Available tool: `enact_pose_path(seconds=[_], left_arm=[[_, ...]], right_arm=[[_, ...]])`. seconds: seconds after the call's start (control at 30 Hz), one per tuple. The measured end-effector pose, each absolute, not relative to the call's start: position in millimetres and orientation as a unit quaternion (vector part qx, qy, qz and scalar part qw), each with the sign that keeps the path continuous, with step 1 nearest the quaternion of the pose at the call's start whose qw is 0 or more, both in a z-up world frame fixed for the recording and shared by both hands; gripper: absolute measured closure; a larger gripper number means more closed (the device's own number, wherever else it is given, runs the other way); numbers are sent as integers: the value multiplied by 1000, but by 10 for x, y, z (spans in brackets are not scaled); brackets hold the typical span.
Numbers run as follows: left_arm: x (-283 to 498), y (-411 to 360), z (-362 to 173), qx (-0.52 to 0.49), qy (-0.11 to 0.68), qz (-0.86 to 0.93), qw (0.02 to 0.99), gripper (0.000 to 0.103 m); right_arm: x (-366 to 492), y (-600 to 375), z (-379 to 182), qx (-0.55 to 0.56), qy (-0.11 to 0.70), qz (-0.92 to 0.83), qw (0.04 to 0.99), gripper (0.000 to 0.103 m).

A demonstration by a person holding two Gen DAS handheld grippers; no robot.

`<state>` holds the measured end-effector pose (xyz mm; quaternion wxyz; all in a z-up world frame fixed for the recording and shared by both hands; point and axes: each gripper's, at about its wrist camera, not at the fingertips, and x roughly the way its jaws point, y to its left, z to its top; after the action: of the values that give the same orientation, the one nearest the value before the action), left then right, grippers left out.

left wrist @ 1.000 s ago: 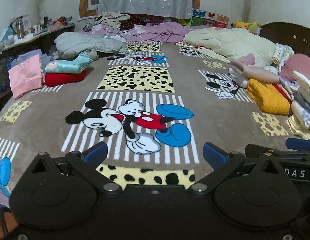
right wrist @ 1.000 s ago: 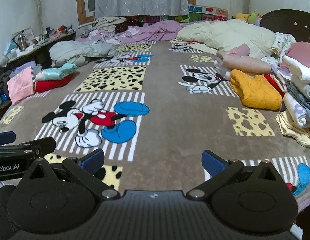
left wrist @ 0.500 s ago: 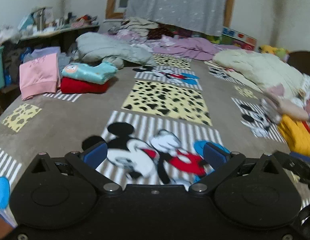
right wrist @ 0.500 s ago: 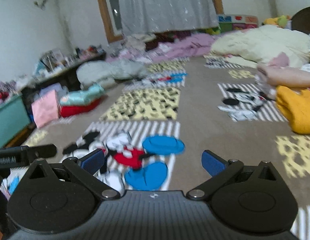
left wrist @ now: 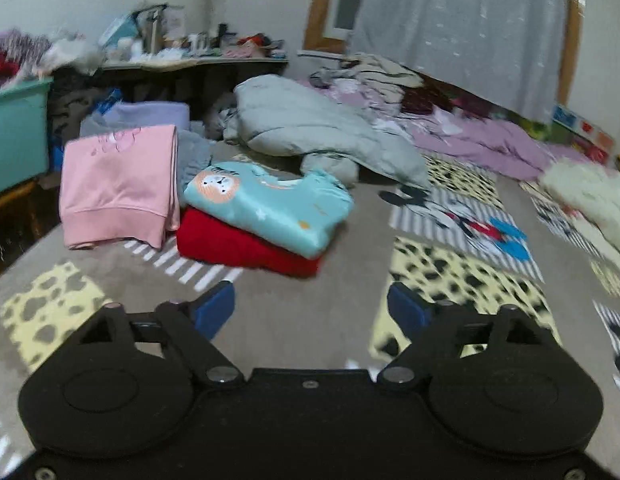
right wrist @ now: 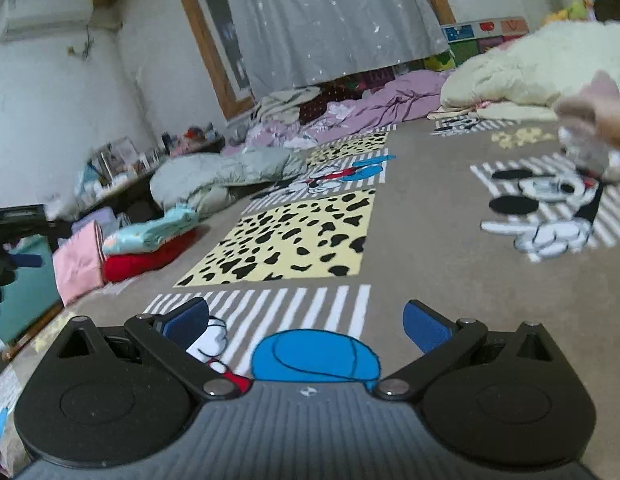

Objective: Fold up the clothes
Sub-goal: 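Reach the left gripper to the light-blue garment on the red item and grasp it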

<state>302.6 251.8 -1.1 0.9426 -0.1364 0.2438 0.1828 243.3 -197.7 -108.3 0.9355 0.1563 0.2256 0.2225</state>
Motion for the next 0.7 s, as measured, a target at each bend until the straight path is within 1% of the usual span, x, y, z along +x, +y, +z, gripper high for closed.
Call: enact_pose_path(seconds=[0.1, 0.17, 0.23, 0.3, 0.43, 0.5, 0.53, 0.57, 0.63, 0.7], left_arm=[[3305, 2776, -202, -167, 221, 206, 938, 22], [3510, 2928, -328, -181, 222, 227, 931, 29], [3719, 3070, -444, -196, 223, 238, 925, 38], [3884, 3142, -508, -207, 218, 246, 921, 39], [4181, 3098, -627, -199, 217, 253, 922, 39], [4312, 3073, -694, -190, 219, 256, 922, 39], [4369, 3065, -725, -185, 220, 257, 923, 50], [4416, 3057, -750, -181, 220, 258, 923, 54], [4392, 3050, -725, -181, 211, 253, 927, 72], [4337, 3047, -685, -182, 203, 244, 931, 81]], right_arm=[[2476, -1958, -1321, 152, 228, 222, 936, 0], [2514, -1874, -1448, 143, 247, 233, 930, 0], [2512, -1855, -1472, 141, 250, 252, 924, 0], [2511, -1876, -1481, 149, 249, 266, 919, 0], [2588, -1968, -1518, 191, 268, 270, 905, 0], [2581, -1953, -1520, 186, 267, 269, 907, 0], [2573, -1939, -1520, 182, 266, 269, 908, 0], [2567, -1931, -1519, 180, 265, 269, 908, 0], [2564, -1937, -1522, 182, 264, 269, 908, 0], [2572, -1957, -1528, 188, 264, 270, 907, 0]])
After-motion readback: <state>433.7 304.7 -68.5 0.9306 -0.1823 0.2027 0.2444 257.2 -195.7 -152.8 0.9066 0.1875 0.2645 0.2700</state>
